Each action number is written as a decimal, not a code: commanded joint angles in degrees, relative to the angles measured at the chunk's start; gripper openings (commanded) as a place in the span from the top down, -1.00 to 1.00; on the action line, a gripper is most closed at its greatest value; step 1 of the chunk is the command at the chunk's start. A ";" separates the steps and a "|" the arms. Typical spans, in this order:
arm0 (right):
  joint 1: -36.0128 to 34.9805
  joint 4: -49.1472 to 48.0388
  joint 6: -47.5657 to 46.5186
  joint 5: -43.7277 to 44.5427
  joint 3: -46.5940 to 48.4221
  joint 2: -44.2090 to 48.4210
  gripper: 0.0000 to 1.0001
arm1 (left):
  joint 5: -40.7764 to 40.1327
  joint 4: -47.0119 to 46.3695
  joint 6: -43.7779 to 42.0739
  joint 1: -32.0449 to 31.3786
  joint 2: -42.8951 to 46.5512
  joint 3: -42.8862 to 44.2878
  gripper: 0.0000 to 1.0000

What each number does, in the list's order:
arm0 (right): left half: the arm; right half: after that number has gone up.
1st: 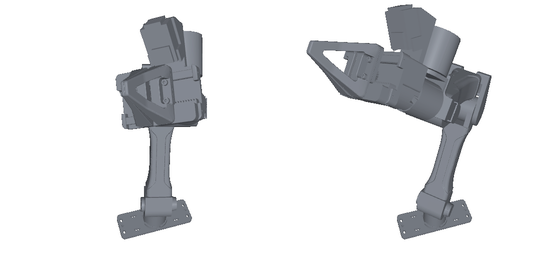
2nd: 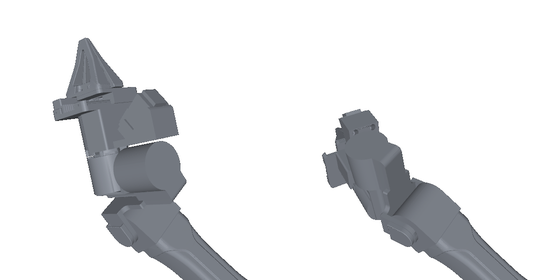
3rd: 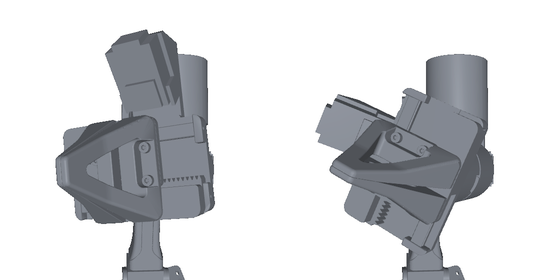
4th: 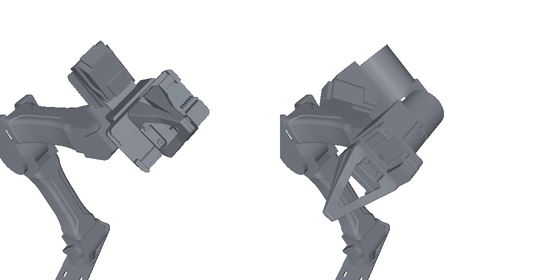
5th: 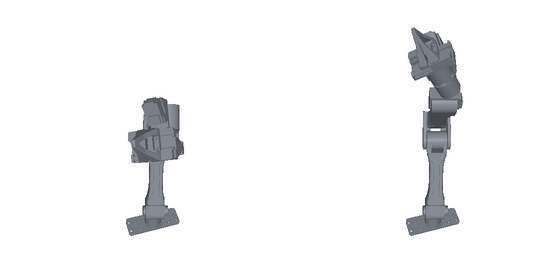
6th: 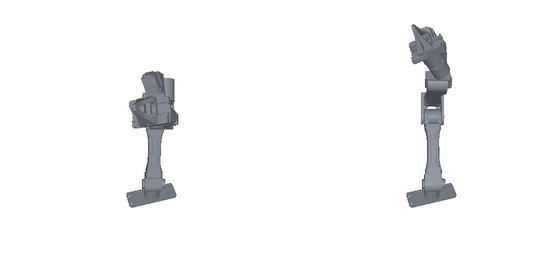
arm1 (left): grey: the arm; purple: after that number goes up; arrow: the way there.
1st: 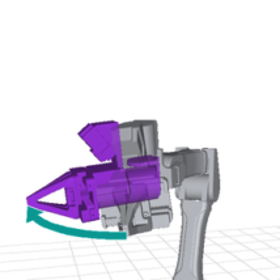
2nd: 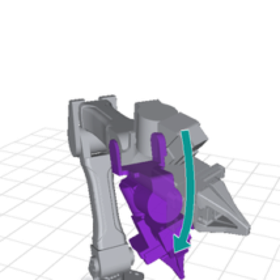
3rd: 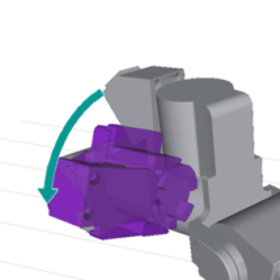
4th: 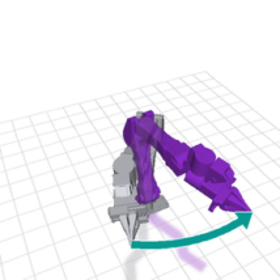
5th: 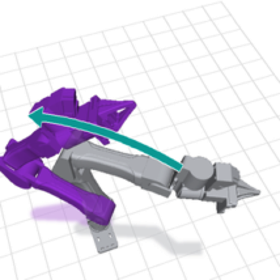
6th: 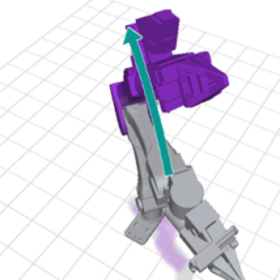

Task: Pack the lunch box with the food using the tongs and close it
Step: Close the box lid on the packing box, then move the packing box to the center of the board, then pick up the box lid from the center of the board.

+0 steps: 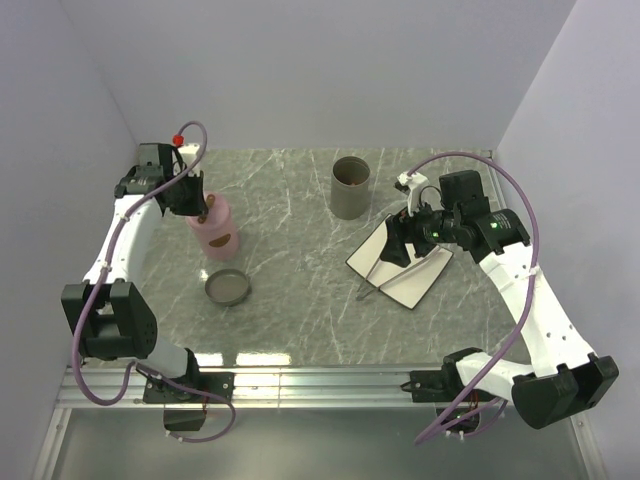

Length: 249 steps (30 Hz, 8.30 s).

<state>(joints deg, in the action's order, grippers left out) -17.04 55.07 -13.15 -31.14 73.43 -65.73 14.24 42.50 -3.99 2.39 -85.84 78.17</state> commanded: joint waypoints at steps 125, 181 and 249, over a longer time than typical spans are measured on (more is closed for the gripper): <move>0.51 -20.79 13.06 -7.71 0.75 -7.48 -0.61 | 23.64 15.24 -6.91 -20.93 -7.06 -4.43 0.99; 12.56 -21.85 18.95 -11.58 -0.74 -5.28 -0.67 | 14.50 10.85 -4.79 -48.10 0.94 4.18 0.15; 12.38 -15.34 9.63 -10.35 1.19 -6.07 -0.98 | 7.38 7.60 -42.86 -15.84 9.64 -32.39 0.87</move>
<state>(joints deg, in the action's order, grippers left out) -4.84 41.23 -3.90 -40.29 73.10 -72.18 19.16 50.15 -46.89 -12.91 -76.77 44.84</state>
